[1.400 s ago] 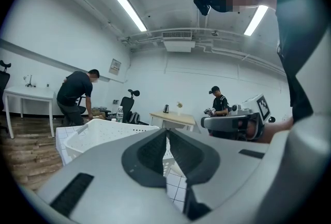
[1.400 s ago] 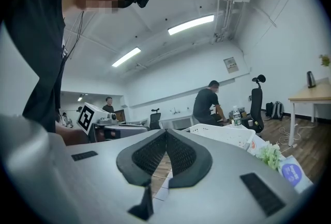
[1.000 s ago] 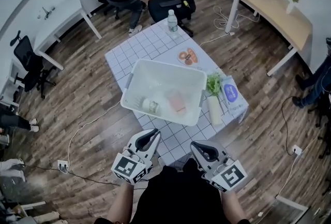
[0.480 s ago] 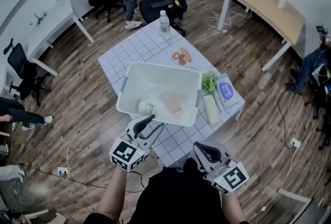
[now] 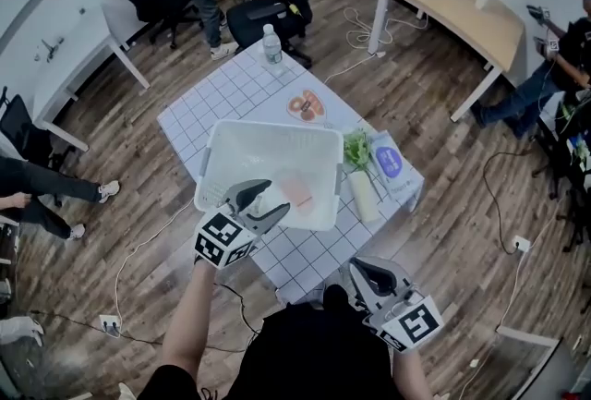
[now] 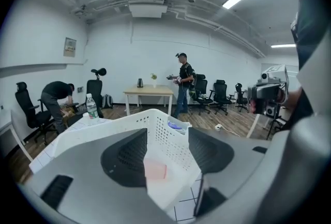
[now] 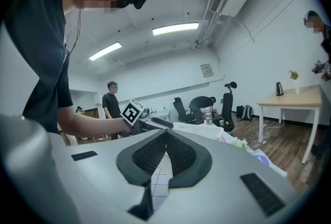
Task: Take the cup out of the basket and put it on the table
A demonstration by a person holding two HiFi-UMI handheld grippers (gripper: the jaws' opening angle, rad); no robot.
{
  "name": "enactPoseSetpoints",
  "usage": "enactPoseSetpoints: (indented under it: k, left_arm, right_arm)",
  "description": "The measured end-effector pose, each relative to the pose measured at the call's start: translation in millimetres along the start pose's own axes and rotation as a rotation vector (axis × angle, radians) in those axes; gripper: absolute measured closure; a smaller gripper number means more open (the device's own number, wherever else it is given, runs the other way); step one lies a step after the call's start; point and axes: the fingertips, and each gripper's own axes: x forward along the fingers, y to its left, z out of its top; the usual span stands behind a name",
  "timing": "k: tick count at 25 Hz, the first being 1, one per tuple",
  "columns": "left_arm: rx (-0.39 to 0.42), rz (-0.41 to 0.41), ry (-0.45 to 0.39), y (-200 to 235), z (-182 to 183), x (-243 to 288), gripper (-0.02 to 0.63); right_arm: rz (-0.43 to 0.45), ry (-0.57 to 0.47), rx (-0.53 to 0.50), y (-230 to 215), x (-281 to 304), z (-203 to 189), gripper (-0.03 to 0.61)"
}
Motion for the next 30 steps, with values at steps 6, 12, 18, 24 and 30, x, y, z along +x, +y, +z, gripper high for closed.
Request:
enactPoseSetpoints:
  k: [6,12,18,24,30]
  left_arm:
    - [-0.068,-0.089,0.074,19.5,-16.6,25.1,0.34]
    - [-0.078,-0.141,0.162,32.1,-31.4,44.7,0.321]
    - [-0.143,-0.22,0.277,48.5,-52.2,69.2,0.321]
    - [-0.131,-0.231,0.358,70.8,-64.1,88.0,0.321]
    - [-0.162,-0.267,0.46,78.7,-96.1,112.1,0.321]
  right_arm:
    - [-0.059,-0.004,0.008,-7.5,-8.8,-0.7,0.555]
    - [-0.103,-0.002,0.017,-13.0,-17.5,-5.6,0.554]
    - [-0.139,-0.003,0.022,-15.0,-24.7,-7.0,0.555]
    - [-0.164,0.006,0.039,-19.6,-30.2,-13.1,0.555]
    - [-0.196,0.013,0.045,-28.7,-38.9,-13.9,0.555]
